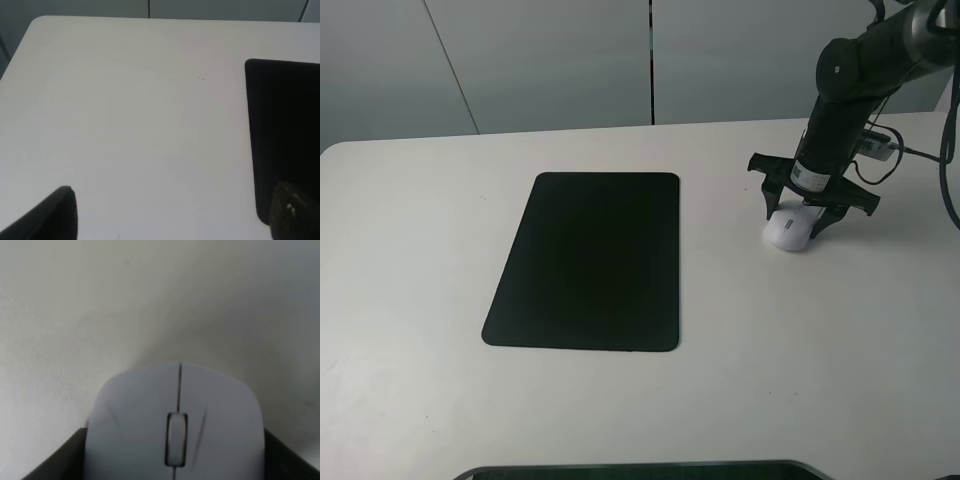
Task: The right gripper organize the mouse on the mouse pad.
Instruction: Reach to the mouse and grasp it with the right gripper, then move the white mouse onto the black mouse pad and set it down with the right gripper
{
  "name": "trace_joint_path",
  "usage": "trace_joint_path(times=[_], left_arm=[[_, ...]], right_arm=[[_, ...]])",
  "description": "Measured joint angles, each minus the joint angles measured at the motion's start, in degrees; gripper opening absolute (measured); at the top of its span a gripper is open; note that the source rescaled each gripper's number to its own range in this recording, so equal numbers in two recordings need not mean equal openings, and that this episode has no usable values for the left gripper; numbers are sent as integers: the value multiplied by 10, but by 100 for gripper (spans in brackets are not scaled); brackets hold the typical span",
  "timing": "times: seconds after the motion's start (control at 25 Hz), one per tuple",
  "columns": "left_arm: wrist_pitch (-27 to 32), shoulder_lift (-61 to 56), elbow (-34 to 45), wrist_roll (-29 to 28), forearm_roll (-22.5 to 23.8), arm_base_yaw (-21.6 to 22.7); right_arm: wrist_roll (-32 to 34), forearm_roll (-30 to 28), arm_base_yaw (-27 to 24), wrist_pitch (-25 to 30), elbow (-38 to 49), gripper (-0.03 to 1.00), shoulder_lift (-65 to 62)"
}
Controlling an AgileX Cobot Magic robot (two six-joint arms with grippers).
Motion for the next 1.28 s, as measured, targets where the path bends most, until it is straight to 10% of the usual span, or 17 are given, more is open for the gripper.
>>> trace_joint_path(times=[0.44, 1.28], left_arm=[[0, 0, 0, 0, 0, 0], [0, 0, 0, 0, 0, 0]], right_arm=[[-19, 3, 0, 1, -1, 1, 0], [-294, 15, 1, 160, -109, 1, -50]])
